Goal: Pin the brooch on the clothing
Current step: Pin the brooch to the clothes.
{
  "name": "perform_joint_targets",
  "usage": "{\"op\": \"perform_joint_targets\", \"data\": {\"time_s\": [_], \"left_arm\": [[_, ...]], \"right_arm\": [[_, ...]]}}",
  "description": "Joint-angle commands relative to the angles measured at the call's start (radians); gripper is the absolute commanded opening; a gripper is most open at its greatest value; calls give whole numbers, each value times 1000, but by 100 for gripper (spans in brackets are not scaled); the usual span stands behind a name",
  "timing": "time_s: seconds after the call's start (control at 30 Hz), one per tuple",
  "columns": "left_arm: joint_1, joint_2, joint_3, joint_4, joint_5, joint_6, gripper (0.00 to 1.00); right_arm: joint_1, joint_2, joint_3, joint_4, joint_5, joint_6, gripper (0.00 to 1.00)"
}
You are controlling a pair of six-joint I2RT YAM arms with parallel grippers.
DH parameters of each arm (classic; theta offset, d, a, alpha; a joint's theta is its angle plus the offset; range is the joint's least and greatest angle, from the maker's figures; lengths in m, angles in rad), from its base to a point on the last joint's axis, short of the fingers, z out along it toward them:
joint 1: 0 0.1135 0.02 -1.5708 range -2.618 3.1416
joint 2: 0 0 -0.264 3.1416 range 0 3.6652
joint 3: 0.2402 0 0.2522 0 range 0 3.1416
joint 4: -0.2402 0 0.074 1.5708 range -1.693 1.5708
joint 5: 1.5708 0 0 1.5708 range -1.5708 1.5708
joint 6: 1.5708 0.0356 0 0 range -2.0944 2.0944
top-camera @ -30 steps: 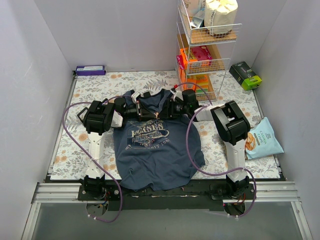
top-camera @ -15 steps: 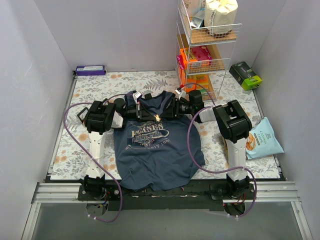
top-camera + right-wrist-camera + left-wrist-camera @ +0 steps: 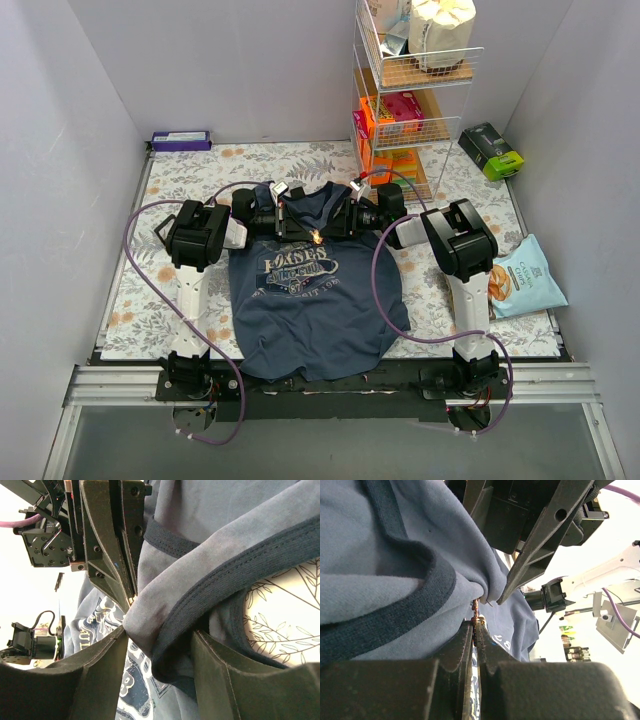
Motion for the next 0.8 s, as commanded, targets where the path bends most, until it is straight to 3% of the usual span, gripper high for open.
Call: {"op": "perform_joint_targets", "data": {"time_s": [0.0, 0.77], "left_arm": [[-16, 10, -15, -105, -59, 99, 0], [-32, 6, 5, -167, -65, 120, 0]], "right_arm": [[-11, 16, -13, 10, 25, 15, 58], [30, 43, 60, -182, 127, -99, 46]]}}
